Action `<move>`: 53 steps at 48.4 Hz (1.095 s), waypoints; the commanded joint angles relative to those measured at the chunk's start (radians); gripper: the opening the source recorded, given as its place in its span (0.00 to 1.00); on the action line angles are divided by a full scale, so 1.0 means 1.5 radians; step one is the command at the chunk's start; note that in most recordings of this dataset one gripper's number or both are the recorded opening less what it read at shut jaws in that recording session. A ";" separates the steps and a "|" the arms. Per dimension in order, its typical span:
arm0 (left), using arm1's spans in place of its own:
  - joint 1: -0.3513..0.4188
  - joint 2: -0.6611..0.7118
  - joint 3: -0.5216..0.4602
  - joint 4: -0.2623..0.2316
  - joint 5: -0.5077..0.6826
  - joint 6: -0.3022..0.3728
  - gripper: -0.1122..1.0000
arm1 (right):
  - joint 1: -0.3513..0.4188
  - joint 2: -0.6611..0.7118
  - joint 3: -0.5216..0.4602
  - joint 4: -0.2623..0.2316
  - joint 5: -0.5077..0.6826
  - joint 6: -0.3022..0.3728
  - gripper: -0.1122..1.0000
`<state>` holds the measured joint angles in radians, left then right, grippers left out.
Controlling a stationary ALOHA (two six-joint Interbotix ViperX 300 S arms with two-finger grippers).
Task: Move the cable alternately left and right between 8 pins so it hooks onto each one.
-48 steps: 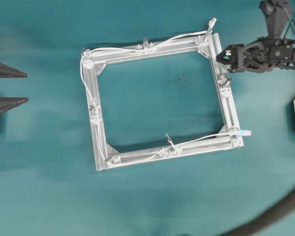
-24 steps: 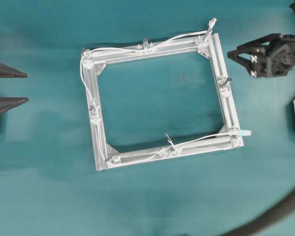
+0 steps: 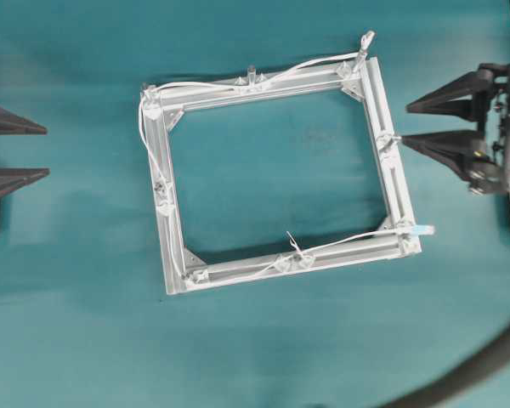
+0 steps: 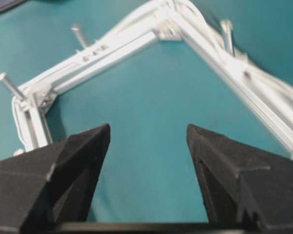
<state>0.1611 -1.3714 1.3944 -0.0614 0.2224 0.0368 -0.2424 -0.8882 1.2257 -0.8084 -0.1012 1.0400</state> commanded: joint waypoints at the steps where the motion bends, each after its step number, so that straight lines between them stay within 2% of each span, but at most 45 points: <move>1: -0.002 0.006 -0.007 0.002 -0.003 0.001 0.74 | 0.001 -0.053 0.003 -0.024 -0.006 -0.022 0.74; 16: -0.002 0.005 -0.008 0.002 -0.003 0.001 0.74 | 0.005 -0.165 0.050 -0.039 -0.065 -0.069 0.71; 31: -0.002 0.005 -0.008 0.002 -0.003 0.001 0.74 | 0.021 -0.189 0.114 -0.039 -0.132 -0.065 0.64; 47: -0.001 0.005 -0.008 0.002 -0.003 0.001 0.74 | 0.029 -0.244 0.173 -0.039 -0.110 -0.066 0.63; 53: -0.001 0.005 -0.008 0.002 -0.003 0.001 0.74 | 0.029 -0.281 0.188 -0.039 -0.090 -0.065 0.60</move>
<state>0.1595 -1.3714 1.3944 -0.0614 0.2224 0.0368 -0.2010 -1.2885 1.5110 -0.8682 -0.2470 0.9403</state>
